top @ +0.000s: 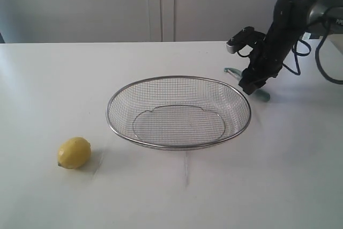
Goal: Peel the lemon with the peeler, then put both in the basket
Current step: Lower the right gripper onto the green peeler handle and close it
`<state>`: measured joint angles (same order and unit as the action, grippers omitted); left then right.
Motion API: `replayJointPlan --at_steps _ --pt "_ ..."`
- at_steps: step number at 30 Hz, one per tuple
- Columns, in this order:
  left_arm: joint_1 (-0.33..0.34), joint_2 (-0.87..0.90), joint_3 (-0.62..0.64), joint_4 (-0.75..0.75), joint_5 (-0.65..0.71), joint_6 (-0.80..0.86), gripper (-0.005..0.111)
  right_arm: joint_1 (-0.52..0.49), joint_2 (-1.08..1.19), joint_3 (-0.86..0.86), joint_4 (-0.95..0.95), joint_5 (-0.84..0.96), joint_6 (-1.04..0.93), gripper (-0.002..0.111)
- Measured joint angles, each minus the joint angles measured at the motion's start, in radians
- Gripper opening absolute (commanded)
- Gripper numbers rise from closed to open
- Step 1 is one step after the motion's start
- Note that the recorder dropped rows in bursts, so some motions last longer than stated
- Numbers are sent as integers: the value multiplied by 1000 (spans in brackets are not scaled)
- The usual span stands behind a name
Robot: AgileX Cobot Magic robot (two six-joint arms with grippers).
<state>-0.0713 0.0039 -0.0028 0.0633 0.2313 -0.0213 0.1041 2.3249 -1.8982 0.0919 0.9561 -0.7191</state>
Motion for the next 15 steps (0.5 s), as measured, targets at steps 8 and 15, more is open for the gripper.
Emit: replayJointPlan --at_steps 8,15 --pt "0 0 0 0 0 0 0 5 28 2 -2 -2 -4 51" --pt "0 0 0 0 0 0 0 5 28 2 -22 2 -4 29"
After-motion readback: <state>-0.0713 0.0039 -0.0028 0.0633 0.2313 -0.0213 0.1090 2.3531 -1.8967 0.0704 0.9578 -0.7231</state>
